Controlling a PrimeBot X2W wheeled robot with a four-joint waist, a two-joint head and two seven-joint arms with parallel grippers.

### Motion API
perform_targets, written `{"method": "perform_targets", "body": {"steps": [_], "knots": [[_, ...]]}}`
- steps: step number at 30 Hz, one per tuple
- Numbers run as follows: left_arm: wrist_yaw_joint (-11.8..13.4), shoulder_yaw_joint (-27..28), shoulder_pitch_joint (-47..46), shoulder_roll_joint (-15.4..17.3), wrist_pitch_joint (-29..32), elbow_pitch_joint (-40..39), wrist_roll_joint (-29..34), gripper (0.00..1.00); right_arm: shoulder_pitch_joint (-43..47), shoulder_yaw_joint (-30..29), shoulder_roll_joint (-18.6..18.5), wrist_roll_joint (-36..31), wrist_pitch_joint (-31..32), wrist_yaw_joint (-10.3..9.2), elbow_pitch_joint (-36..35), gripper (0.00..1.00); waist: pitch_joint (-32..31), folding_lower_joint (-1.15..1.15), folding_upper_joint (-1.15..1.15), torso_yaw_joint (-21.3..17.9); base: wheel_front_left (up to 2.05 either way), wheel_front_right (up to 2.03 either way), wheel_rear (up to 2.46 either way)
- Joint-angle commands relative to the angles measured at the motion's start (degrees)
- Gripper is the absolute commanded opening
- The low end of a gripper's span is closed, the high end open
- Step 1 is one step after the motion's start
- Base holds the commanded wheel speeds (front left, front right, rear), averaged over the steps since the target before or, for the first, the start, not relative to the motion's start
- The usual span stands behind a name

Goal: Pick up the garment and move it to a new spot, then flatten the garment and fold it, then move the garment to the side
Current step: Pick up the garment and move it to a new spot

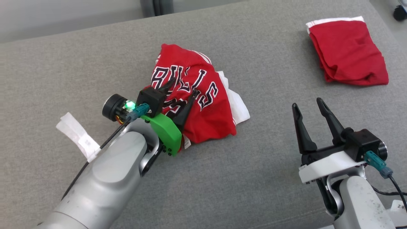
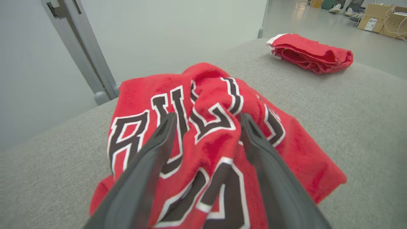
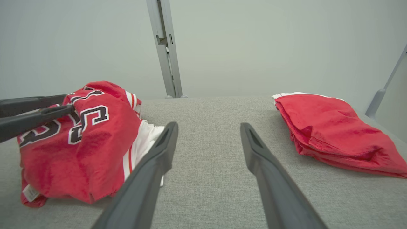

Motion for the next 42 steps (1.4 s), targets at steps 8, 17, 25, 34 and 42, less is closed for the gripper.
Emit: {"method": "perform_targets", "body": {"steps": [8,17,25,34,42], "knots": [[2.0,8.7,10.5,1.1,-0.2,-9.6,1.8,1.0,2.3,-1.0,-0.2,-1.5,-0.3,-0.09,1.6,1.0,-6.4,0.0,0.0,4.3,0.0,0.0,0.0],[4.2,18.4,24.5,0.9,-0.2,-17.1,2.3,1.0,5.5,-1.8,-0.2,-1.8,-0.3,-0.09,3.3,1.0,-11.7,0.0,0.0,8.4,0.0,0.0,0.0],[5.8,27.7,35.8,-0.3,-0.2,-21.7,4.8,1.0,7.8,-2.2,-0.2,-1.1,-0.3,-0.09,4.7,1.0,-14.7,0.0,0.0,10.3,0.0,0.0,0.0],[5.6,37.0,45.0,-3.3,-0.2,-25.4,8.0,1.0,9.6,-3.3,-0.2,-0.4,-0.3,-0.09,6.0,1.0,-15.6,0.0,0.0,11.0,0.0,0.0,0.0],[3.7,40.6,47.9,-5.6,-0.2,-26.6,11.6,1.0,10.5,-3.4,-0.2,0.2,-0.3,-0.09,7.6,1.0,-15.9,0.0,0.0,11.2,0.0,0.0,0.0]]}}
